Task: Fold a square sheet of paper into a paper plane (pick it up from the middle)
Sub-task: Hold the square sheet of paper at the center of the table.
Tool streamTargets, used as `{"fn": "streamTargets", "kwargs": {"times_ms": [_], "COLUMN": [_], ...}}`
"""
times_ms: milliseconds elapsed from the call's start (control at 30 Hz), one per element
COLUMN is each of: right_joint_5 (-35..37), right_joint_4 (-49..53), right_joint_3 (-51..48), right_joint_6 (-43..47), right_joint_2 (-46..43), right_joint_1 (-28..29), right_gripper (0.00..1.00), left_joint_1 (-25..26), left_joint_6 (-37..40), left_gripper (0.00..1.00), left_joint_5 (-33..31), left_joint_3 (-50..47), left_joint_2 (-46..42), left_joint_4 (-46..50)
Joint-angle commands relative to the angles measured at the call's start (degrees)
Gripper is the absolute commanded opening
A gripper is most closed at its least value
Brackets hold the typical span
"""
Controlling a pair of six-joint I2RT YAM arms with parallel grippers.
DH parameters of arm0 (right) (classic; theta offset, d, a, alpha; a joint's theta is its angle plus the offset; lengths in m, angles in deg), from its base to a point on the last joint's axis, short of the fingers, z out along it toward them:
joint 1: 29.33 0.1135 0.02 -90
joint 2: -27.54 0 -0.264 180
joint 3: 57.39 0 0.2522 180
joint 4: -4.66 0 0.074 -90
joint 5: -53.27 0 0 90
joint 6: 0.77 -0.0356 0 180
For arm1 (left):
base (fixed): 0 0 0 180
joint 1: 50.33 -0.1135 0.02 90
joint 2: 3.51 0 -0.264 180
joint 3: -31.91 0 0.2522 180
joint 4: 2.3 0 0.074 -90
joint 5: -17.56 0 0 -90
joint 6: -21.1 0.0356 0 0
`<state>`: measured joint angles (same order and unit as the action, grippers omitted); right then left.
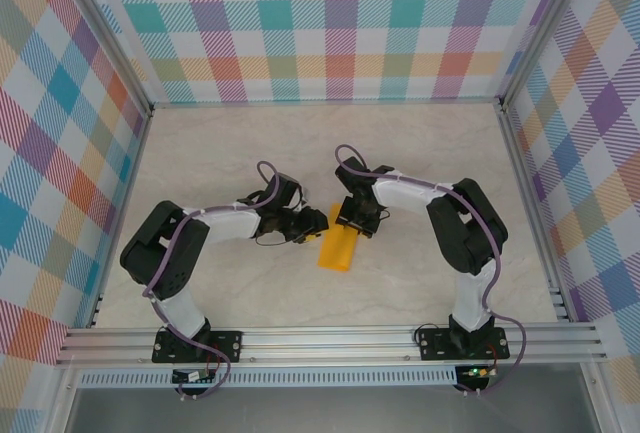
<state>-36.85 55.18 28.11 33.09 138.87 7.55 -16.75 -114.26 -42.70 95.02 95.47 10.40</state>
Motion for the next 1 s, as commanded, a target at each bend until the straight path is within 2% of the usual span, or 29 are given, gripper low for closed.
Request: {"fn": "streamTargets", "kwargs": {"times_ms": [0,967], "right_joint_5": [7.89,6.91], "right_joint_4": [1.84,0.52], "right_joint_3": [-4.42,-4.07], "right_joint_6": [0.66,0.78], "right_joint_2": [7.67,10.65], "right_joint_1": [-0.49,-0.06], "right_gripper": [0.51,0.52], "left_joint_1": [1.39,2.89], "left_joint_6": [1.37,2.57], "left_gripper": [0.35,0.22], "left_joint_5": [1.55,2.43], "left_joint_3": [1.87,4.81], "left_joint_2": [0.96,4.95], "left_joint_4": [0.13,3.43]}}
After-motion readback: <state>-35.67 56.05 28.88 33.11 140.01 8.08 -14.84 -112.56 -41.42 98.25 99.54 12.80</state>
